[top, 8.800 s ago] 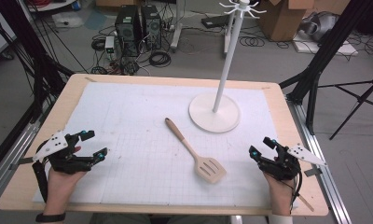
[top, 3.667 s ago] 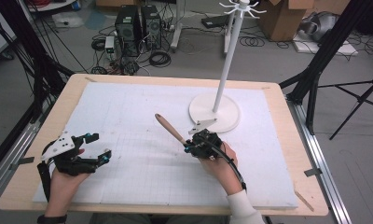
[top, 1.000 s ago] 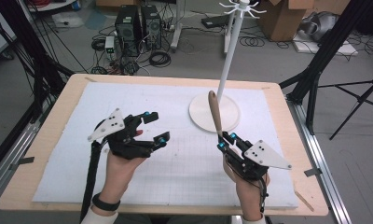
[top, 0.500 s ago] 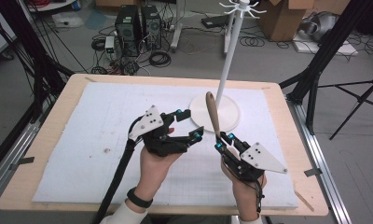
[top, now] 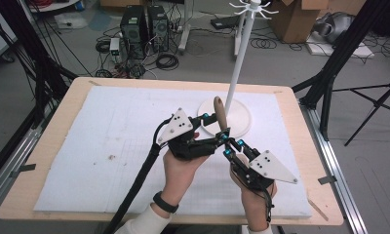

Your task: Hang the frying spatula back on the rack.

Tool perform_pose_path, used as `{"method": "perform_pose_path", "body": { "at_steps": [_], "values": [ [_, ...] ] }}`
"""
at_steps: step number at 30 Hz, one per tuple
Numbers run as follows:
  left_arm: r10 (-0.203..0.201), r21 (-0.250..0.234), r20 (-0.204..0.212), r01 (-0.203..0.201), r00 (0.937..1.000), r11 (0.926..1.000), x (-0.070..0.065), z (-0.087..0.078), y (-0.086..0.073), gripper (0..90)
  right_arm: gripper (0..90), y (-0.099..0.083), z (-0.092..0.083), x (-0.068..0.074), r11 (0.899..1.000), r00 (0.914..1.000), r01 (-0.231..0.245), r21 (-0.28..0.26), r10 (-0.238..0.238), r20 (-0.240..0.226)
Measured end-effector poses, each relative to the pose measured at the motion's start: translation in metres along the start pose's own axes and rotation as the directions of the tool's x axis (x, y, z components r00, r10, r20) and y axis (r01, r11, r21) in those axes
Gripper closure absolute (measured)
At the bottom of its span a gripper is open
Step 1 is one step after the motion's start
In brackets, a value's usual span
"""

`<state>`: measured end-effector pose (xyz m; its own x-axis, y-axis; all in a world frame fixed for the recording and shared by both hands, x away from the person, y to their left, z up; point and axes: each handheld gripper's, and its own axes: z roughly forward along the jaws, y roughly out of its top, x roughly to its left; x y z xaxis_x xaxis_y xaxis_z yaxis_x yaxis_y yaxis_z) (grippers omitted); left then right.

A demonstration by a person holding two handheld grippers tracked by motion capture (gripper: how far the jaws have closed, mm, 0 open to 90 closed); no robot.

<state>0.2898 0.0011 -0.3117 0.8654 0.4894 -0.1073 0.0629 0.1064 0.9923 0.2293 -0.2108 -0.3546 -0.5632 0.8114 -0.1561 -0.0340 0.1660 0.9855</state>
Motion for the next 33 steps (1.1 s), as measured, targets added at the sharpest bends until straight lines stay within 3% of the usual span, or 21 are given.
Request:
{"method": "perform_pose_path", "body": {
  "at_steps": [4,9,12,17,22,25,27,33],
  "values": [
    [-0.009,0.006,0.011,0.009,0.9999,0.9999,0.0,0.0028,-0.0017,53.1,77.2,0.0002,-0.0007,0.0007,1.0,1.0,0.003,-0.005,-0.003,0.006],
    [0.014,-0.009,0.027,-0.014,0.9995,0.9999,0.0003,0.0006,0.0001,69.8,77.2,-0.0001,-0.0011,0.0002,1.0,0.9999,0.003,-0.008,-0.003,0.013],
    [-0.02,-0.004,0.057,0.021,0.9982,0.9998,0.0026,0.0015,0.0003,72.5,77.2,-0.0003,-0.0005,0.0008,1.0,0.9998,0.002,-0.008,-0.001,0.018],
    [-0.031,-0.001,0.077,0.032,0.9965,0.9995,0.0043,0.0029,-0.0002,72.8,77.2,-0.001,-0.0001,0.0015,1.0,0.9995,-0.001,-0.008,0.001,0.03],
    [-0.021,-0.005,0.059,0.021,0.9981,0.9998,0.0019,0.0035,-0.0003,71.8,77.3,-0.0007,0.0001,0.0017,1.0,0.9995,0.002,-0.011,-0.002,0.031],
    [-0.03,0.002,0.048,0.03,0.9984,0.9996,0.002,0.0056,-0.0017,66.4,77.2,-0.0005,0.0,0.0022,1.0,0.9995,0.004,-0.013,-0.004,0.031],
    [-0.017,0.004,0.048,0.017,0.9987,0.9999,0.0013,0.0051,-0.0016,72.4,77.2,-0.0003,-0.0001,0.002,1.0,0.9995,0.007,-0.011,-0.007,0.032],
    [-0.027,0.013,0.083,0.026,0.9962,0.9996,0.0044,0.0049,-0.0002,74.0,77.2,-0.0005,0.0004,0.0001,1.0,0.9999,0.001,-0.009,-0.001,0.015]
  ]
}}
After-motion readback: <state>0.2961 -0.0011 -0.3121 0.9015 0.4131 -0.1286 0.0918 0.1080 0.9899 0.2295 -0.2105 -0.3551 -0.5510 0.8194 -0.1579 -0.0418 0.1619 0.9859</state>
